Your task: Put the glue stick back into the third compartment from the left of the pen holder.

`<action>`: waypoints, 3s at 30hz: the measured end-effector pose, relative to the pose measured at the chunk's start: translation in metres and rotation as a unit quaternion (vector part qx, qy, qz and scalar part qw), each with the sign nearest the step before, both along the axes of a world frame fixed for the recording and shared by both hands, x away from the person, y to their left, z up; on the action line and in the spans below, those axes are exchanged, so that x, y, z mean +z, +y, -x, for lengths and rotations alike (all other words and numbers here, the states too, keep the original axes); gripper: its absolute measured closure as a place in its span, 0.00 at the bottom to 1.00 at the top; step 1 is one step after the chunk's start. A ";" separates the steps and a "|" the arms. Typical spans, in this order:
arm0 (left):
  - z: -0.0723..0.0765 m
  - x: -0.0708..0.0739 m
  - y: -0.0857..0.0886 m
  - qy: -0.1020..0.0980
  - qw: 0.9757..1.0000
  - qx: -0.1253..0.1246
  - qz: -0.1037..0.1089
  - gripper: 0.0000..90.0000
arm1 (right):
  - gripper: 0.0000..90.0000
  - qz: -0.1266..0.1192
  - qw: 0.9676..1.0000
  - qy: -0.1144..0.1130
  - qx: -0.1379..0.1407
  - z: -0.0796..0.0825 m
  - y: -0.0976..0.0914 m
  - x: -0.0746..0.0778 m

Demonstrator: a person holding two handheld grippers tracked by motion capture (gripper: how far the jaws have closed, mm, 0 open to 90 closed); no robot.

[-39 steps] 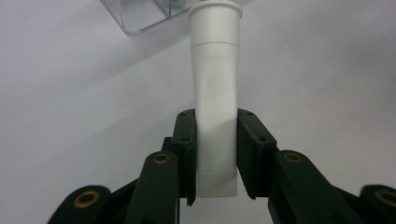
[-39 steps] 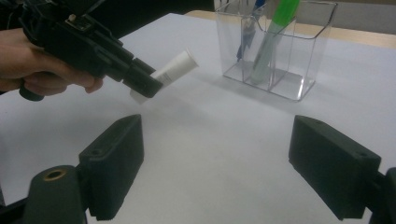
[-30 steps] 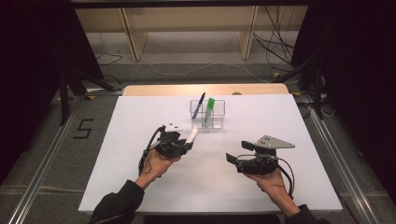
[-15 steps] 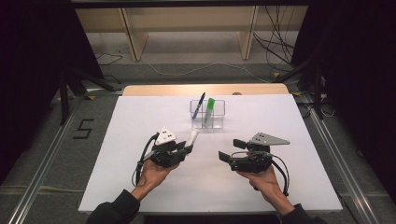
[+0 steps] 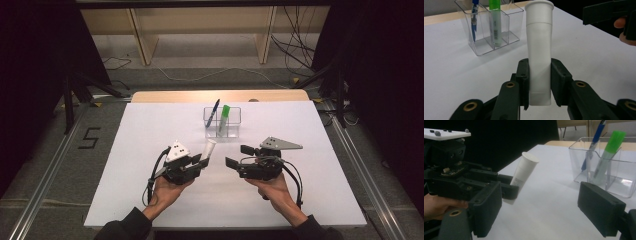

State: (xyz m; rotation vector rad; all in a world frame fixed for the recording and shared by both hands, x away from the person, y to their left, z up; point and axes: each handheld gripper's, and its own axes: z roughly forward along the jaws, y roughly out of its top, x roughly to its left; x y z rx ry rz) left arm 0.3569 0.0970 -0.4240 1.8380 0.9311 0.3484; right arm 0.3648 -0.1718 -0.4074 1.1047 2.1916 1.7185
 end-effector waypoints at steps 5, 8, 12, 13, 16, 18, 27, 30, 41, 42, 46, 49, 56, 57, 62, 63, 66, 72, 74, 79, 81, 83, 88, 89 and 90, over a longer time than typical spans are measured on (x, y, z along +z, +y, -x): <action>0.005 0.000 -0.003 0.002 1.000 -0.006 0.008 0.78 | 0.26 -0.013 1.000 0.009 0.006 -0.003 0.009 0.001; 0.008 0.001 -0.004 0.000 1.000 -0.010 0.010 0.78 | 0.29 -0.026 0.999 0.017 0.014 -0.006 0.014 0.001; 0.011 0.001 -0.007 -0.002 1.000 -0.013 0.011 0.78 | 0.34 -0.028 0.999 0.022 0.019 -0.009 0.022 0.000; 0.011 0.001 -0.007 -0.003 1.000 -0.016 0.009 0.78 | 0.35 -0.029 0.999 0.023 0.021 -0.010 0.024 0.000; 0.013 0.001 -0.008 -0.005 1.000 -0.018 0.009 0.78 | 0.37 -0.034 0.999 0.030 0.025 -0.011 0.028 -0.001; 0.013 0.001 -0.008 -0.006 1.000 -0.018 0.011 0.78 | 0.39 -0.039 0.998 0.037 0.028 -0.014 0.030 -0.003; 0.016 0.002 -0.011 -0.011 1.000 -0.022 0.010 0.78 | 0.50 -0.052 0.997 0.051 0.035 -0.017 0.036 -0.007; 0.016 0.002 -0.012 -0.010 1.000 -0.022 0.011 0.78 | 0.54 -0.055 0.996 0.055 0.038 -0.018 0.038 -0.008; 0.018 0.003 -0.012 -0.015 1.000 -0.023 0.014 0.78 | 0.69 -0.073 0.994 0.075 0.040 -0.021 0.040 -0.011; 0.018 0.003 -0.012 -0.016 1.000 -0.022 0.015 0.78 | 0.70 -0.077 0.993 0.079 0.040 -0.021 0.040 -0.011; 0.018 0.002 -0.012 -0.017 0.999 -0.022 0.016 0.78 | 0.73 -0.091 0.991 0.095 0.040 -0.022 0.039 -0.012; 0.018 0.002 -0.013 -0.015 0.999 -0.023 0.020 0.78 | 0.74 -0.095 0.990 0.094 0.041 -0.021 0.040 -0.011; 0.017 0.004 -0.015 -0.008 0.999 -0.050 0.004 0.50 | 0.75 -0.089 0.992 0.079 0.037 -0.022 0.037 -0.009; 0.017 0.004 -0.016 -0.011 0.999 -0.047 0.000 0.44 | 0.75 -0.086 0.993 0.074 0.034 -0.022 0.036 -0.009; 0.015 0.006 -0.009 -0.004 0.999 -0.054 -0.003 0.35 | 0.75 -0.065 0.997 0.044 0.017 -0.025 0.030 -0.004; 0.015 0.006 -0.007 -0.001 0.999 -0.054 -0.005 0.34 | 0.75 -0.063 0.997 0.042 0.013 -0.025 0.029 -0.003; 0.013 0.006 0.001 -0.001 0.999 -0.052 -0.002 0.32 | 0.75 -0.043 0.999 0.017 -0.001 -0.028 0.024 0.000; 0.010 0.008 0.020 -0.016 0.999 -0.043 0.013 0.29 | 0.75 -0.032 0.999 -0.001 -0.020 -0.034 0.015 0.005; 0.009 0.008 0.026 -0.023 0.999 -0.038 0.011 0.29 | 0.75 -0.031 0.999 -0.003 -0.024 -0.036 0.013 0.006; 0.006 0.007 0.038 -0.029 0.999 -0.024 0.007 0.29 | 0.75 -0.024 0.999 -0.010 -0.035 -0.043 0.009 0.009; 0.005 0.006 0.044 -0.035 0.999 -0.015 0.002 0.29 | 0.75 -0.023 0.999 -0.015 -0.040 -0.047 0.007 0.011; 0.004 0.005 0.050 -0.039 0.999 -0.009 -0.004 0.29 | 0.75 -0.020 0.999 -0.017 -0.047 -0.051 0.004 0.013; 0.002 0.002 0.062 -0.040 0.999 0.005 -0.003 0.29 | 0.75 -0.007 0.997 -0.028 -0.066 -0.061 -0.003 0.019; 0.002 0.002 0.065 -0.039 0.999 0.009 -0.003 0.29 | 0.75 -0.004 0.997 -0.029 -0.071 -0.063 -0.005 0.020; 0.002 0.001 0.067 -0.036 0.999 0.012 -0.002 0.29 | 0.75 0.000 0.997 -0.033 -0.077 -0.066 -0.007 0.022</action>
